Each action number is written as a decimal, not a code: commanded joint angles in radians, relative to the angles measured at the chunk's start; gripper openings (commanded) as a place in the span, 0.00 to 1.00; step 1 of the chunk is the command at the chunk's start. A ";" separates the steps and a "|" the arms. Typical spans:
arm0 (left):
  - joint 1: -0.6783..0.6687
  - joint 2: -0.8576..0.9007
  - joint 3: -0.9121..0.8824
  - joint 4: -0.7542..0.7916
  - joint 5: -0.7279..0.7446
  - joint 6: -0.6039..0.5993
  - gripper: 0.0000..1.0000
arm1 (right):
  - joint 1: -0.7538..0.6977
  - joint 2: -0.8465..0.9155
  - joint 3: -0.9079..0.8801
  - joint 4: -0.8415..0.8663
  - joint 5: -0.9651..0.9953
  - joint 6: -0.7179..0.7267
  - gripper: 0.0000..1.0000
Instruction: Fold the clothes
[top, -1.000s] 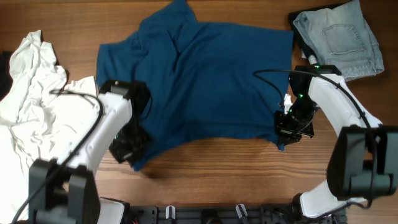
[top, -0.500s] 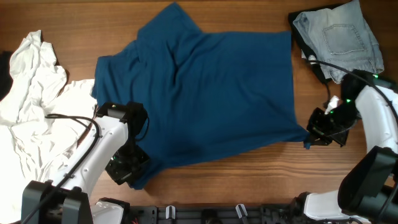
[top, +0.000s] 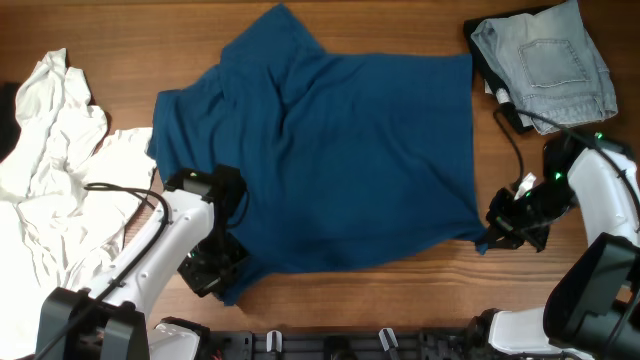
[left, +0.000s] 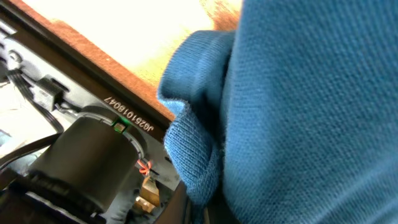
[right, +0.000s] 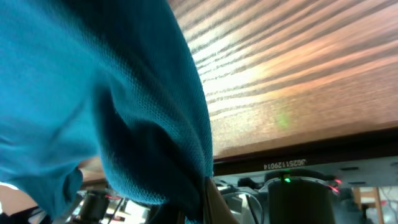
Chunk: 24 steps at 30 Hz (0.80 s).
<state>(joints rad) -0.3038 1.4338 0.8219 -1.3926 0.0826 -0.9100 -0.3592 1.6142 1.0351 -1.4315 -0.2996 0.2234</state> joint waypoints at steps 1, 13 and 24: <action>-0.034 -0.014 -0.022 0.031 0.022 -0.067 0.04 | 0.000 -0.020 -0.104 0.058 -0.075 0.016 0.04; -0.035 -0.014 -0.022 0.058 0.063 -0.068 1.00 | 0.001 -0.022 -0.106 0.063 -0.083 0.015 0.74; -0.034 -0.014 0.106 0.208 0.032 -0.066 0.81 | 0.103 -0.034 0.277 0.028 0.037 0.042 0.77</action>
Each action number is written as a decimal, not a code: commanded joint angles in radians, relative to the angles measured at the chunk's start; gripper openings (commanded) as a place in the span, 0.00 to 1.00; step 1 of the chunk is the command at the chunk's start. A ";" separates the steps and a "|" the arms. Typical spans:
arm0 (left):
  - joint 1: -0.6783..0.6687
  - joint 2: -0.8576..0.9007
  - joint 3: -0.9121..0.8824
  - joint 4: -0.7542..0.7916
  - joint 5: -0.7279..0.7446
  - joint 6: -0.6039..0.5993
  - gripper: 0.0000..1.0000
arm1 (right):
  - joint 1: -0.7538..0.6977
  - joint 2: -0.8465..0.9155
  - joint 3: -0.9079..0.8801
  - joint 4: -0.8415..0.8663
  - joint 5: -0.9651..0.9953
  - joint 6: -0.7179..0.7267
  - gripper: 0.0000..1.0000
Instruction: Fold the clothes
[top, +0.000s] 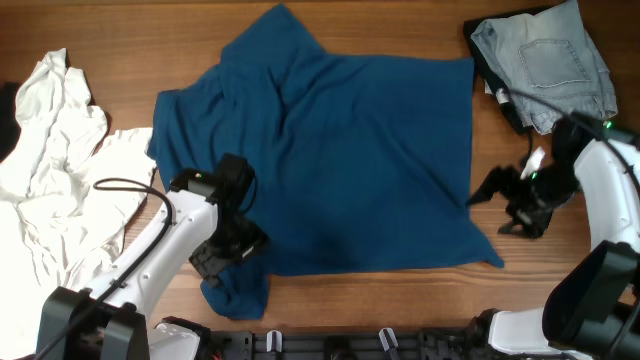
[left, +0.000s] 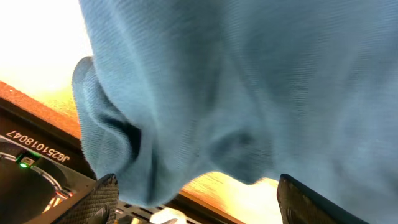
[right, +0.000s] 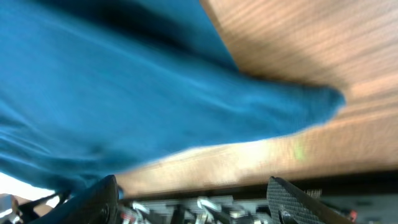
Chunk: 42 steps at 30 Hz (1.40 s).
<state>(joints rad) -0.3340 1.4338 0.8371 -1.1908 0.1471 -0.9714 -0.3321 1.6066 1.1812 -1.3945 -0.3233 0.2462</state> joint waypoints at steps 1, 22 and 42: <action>-0.003 -0.014 0.116 0.008 -0.053 -0.005 0.81 | 0.103 -0.027 0.152 0.004 0.065 0.019 0.76; 0.279 0.335 0.507 0.633 0.003 0.244 0.04 | 0.380 -0.027 0.438 0.225 0.203 -0.140 0.04; 0.153 0.758 0.937 0.813 -0.195 0.494 0.08 | 0.709 -0.090 0.468 0.257 0.408 -0.135 0.04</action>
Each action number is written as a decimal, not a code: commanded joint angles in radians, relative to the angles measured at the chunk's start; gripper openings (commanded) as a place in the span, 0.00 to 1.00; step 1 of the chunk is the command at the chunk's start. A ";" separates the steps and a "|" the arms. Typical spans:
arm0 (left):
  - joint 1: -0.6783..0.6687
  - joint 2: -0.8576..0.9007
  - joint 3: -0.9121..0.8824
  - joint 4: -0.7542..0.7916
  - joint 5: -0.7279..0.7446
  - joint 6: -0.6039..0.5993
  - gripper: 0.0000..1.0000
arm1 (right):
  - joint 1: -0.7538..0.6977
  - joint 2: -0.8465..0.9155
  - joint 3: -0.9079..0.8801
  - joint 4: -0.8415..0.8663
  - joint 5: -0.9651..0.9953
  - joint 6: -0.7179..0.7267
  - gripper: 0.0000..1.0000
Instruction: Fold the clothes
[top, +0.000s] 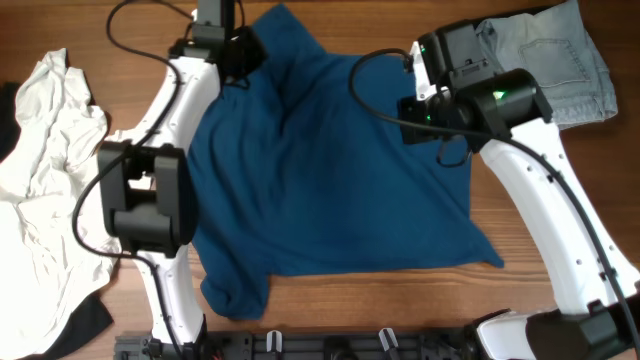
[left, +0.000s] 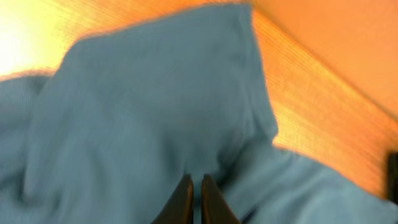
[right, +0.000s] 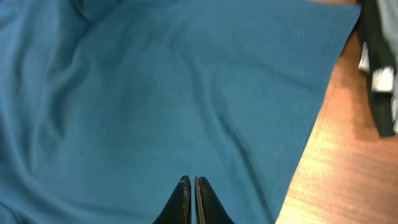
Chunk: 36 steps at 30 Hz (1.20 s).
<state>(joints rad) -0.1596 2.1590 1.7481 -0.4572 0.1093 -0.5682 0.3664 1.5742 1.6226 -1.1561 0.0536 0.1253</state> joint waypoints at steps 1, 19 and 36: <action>-0.022 0.043 0.027 0.108 -0.182 0.090 0.08 | 0.011 -0.065 0.027 0.019 0.026 -0.014 0.04; 0.027 0.293 0.105 0.107 -0.217 0.054 0.08 | 0.011 -0.178 0.027 -0.054 -0.036 0.013 0.04; 0.240 0.285 0.177 -0.137 -0.309 0.004 0.33 | 0.005 -0.167 0.027 -0.081 -0.040 0.070 0.48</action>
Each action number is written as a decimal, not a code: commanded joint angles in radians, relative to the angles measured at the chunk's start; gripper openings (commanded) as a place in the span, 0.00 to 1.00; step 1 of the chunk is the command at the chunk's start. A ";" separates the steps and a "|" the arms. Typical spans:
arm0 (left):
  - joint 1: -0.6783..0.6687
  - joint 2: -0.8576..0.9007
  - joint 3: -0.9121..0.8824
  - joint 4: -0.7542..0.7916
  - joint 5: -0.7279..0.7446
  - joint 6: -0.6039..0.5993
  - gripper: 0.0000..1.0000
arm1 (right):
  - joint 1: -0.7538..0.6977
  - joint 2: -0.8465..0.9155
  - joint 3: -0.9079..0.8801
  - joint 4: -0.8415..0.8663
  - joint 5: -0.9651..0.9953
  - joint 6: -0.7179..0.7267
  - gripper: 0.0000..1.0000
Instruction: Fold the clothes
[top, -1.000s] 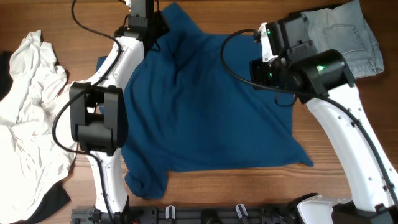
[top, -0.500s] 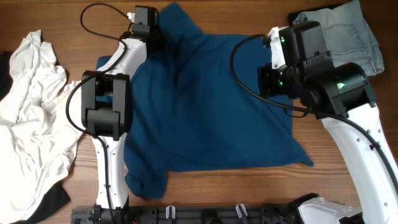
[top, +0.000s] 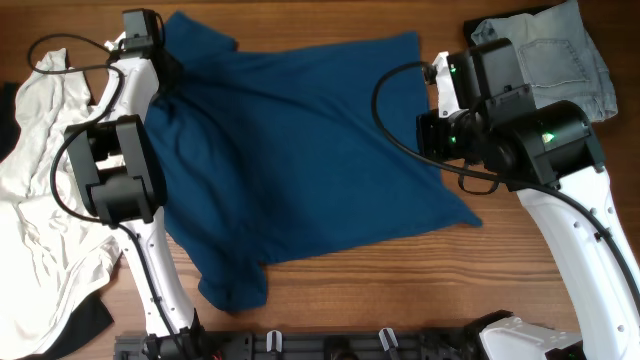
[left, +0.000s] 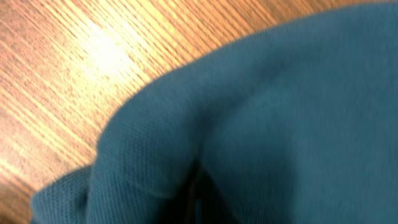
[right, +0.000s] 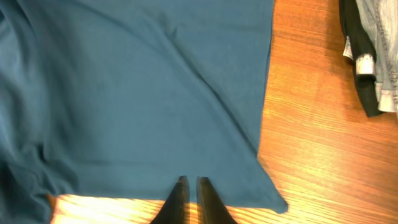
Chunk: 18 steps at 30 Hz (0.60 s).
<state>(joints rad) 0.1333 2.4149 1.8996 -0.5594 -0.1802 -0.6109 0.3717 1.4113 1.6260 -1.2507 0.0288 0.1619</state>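
Note:
A blue shirt lies spread across the wooden table, its hem toward the near left. My left gripper is at the shirt's far left corner and shut on a fold of blue cloth, which fills the left wrist view and buries the fingers. My right gripper hangs above the shirt's right-hand edge, shut with nothing between its fingers. That edge runs down to a pointed corner.
A heap of white clothes covers the table's left side. Folded light jeans lie on a dark garment at the far right corner. Bare wood shows along the front edge and right of the shirt.
My left gripper, shut on the shirt's far part, has moved left to the far left corner, and the shirt has shifted left with it. The right gripper stays shut above the shirt's right side.
Both grippers were first shut on the shirt's near corners at the front edge. Then both stood open with those corners lying loose. Later the left was shut on the shirt's far side, the right shut above it. Now the shirt's far part lies further left.

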 joint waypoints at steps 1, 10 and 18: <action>-0.075 0.028 0.050 -0.053 -0.019 0.050 0.50 | -0.008 0.002 0.023 0.016 -0.015 0.046 0.58; -0.237 0.013 0.231 -0.274 0.004 0.045 0.80 | -0.134 0.195 0.016 0.007 -0.105 0.022 0.72; -0.199 -0.121 0.261 -0.700 0.167 -0.064 0.65 | -0.385 0.243 0.000 -0.058 -0.106 0.051 0.72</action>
<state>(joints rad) -0.0990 2.4084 2.1387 -1.1267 -0.0750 -0.6281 0.0788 1.6512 1.6268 -1.2808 -0.0635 0.1955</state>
